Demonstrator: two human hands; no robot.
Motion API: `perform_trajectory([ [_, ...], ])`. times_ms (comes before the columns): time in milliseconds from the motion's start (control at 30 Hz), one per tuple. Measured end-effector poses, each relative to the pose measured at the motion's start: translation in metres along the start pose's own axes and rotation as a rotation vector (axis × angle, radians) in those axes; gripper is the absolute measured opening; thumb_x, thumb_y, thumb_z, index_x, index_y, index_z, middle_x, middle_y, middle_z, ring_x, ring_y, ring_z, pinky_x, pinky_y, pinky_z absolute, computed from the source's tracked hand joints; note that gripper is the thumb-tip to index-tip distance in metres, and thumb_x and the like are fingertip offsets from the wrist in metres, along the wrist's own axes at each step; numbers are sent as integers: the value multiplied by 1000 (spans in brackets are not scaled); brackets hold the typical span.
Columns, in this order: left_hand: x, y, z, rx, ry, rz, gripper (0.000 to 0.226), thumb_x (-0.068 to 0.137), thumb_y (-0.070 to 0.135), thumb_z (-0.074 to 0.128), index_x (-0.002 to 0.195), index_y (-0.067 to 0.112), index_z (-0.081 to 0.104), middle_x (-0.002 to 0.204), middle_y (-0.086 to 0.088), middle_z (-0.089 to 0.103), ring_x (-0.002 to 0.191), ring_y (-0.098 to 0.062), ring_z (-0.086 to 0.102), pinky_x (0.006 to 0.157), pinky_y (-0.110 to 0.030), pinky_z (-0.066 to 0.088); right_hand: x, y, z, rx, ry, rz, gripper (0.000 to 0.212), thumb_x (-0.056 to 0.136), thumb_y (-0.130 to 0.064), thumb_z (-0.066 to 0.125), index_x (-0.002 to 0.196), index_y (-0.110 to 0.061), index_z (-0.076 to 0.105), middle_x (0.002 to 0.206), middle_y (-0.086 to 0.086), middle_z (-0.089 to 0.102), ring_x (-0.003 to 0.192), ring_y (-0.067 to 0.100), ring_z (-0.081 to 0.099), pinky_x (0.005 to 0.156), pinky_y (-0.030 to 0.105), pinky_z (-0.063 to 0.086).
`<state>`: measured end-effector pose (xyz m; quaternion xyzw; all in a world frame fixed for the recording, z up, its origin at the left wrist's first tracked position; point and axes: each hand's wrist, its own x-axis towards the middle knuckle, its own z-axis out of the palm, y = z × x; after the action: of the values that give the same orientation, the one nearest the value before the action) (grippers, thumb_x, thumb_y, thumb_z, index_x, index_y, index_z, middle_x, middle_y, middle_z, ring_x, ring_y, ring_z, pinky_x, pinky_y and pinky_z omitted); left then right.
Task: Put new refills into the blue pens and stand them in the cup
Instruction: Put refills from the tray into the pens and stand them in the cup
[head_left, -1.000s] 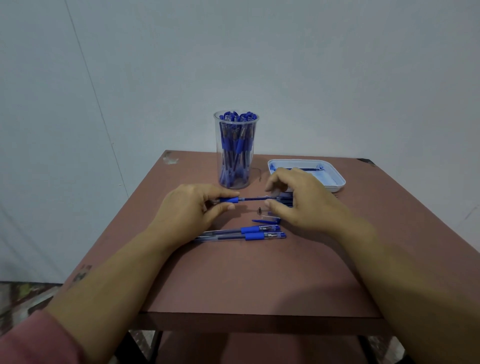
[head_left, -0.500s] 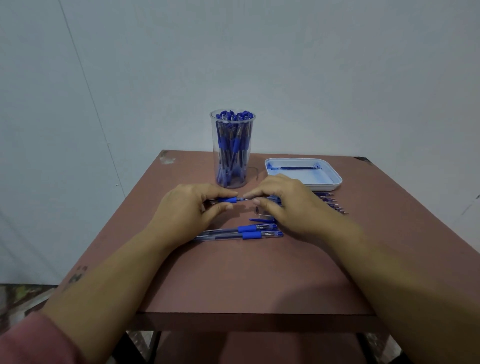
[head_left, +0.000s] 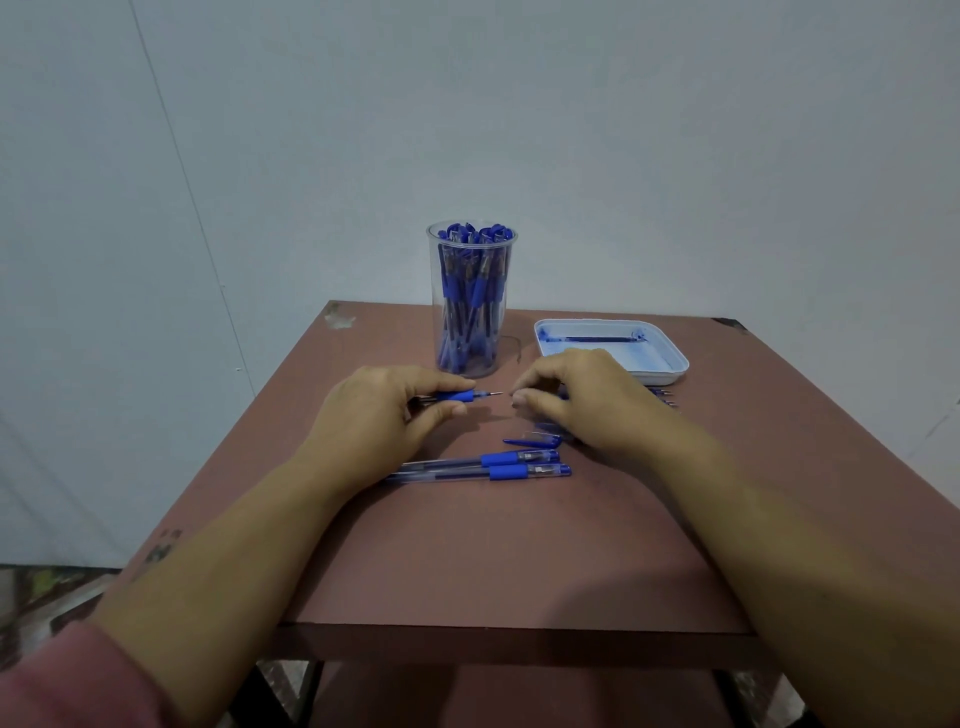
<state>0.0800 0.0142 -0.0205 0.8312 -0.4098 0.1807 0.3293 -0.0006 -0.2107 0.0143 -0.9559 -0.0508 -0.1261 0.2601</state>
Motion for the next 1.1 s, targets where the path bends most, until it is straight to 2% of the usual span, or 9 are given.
perform_trajectory([
  [133, 0, 0, 0, -1, 8, -18, 25, 87, 43, 68, 112, 43, 70, 103, 23, 70, 76, 7, 56, 69, -16, 43, -6, -4, -4, 187, 191, -52, 7, 91, -28, 65, 91, -34, 70, 88, -16, 70, 83, -3, 61, 71, 8, 42],
  [233, 0, 2, 1, -12, 18, -16, 24, 86, 42, 69, 110, 43, 70, 100, 23, 71, 80, 2, 61, 70, -21, 48, -8, -8, 2, 244, 194, -70, 7, 91, -27, 66, 91, -33, 71, 89, -12, 71, 83, 4, 61, 70, 10, 45],
  [300, 0, 1, 1, -5, 11, -12, 24, 86, 43, 69, 110, 44, 70, 99, 23, 71, 81, 1, 63, 69, -24, 50, -8, -10, 7, 242, 183, -88, 7, 90, -27, 67, 93, -30, 72, 86, -17, 69, 83, 3, 60, 72, 12, 45],
  [433, 0, 3, 0, -4, 14, -2, 25, 86, 44, 68, 111, 43, 70, 99, 23, 71, 81, 3, 62, 67, -17, 47, -9, -14, 11, 226, 202, -111, 10, 90, -25, 66, 97, -23, 73, 82, -20, 65, 83, -4, 57, 74, 8, 41],
  [533, 0, 4, 0, -32, 58, -30, 25, 85, 42, 70, 109, 40, 72, 96, 20, 73, 78, 5, 59, 68, -15, 45, -8, -11, 9, 246, 267, -97, 9, 91, -25, 66, 96, -26, 73, 88, -13, 68, 86, 4, 60, 72, 8, 42],
  [600, 0, 4, 0, -35, 59, -36, 26, 84, 44, 69, 110, 40, 72, 96, 19, 73, 79, 2, 62, 69, -19, 49, -8, -10, 8, 260, 262, -84, 8, 91, -25, 66, 95, -27, 72, 89, -10, 69, 85, 7, 61, 70, 9, 44],
  [767, 0, 3, 0, -22, 45, -18, 26, 86, 47, 68, 110, 40, 72, 93, 19, 73, 79, -1, 64, 68, -25, 52, -10, -13, 12, 262, 196, -67, 11, 91, -25, 65, 97, -23, 74, 84, -16, 68, 85, 2, 60, 77, 17, 47],
  [900, -1, 3, 0, -12, 57, -12, 25, 86, 46, 68, 110, 40, 71, 94, 19, 73, 80, 0, 64, 67, -21, 49, -11, -14, 12, 336, 169, -42, 13, 89, -23, 68, 100, -18, 74, 88, -10, 71, 87, 2, 64, 79, 15, 51],
  [1100, 0, 5, 1, -37, 44, -6, 26, 86, 48, 67, 110, 41, 71, 95, 21, 72, 81, 0, 65, 70, -27, 53, -10, -14, 16, 398, 171, -33, 13, 87, -19, 72, 99, -16, 74, 89, -5, 73, 84, 4, 67, 73, 16, 53],
])
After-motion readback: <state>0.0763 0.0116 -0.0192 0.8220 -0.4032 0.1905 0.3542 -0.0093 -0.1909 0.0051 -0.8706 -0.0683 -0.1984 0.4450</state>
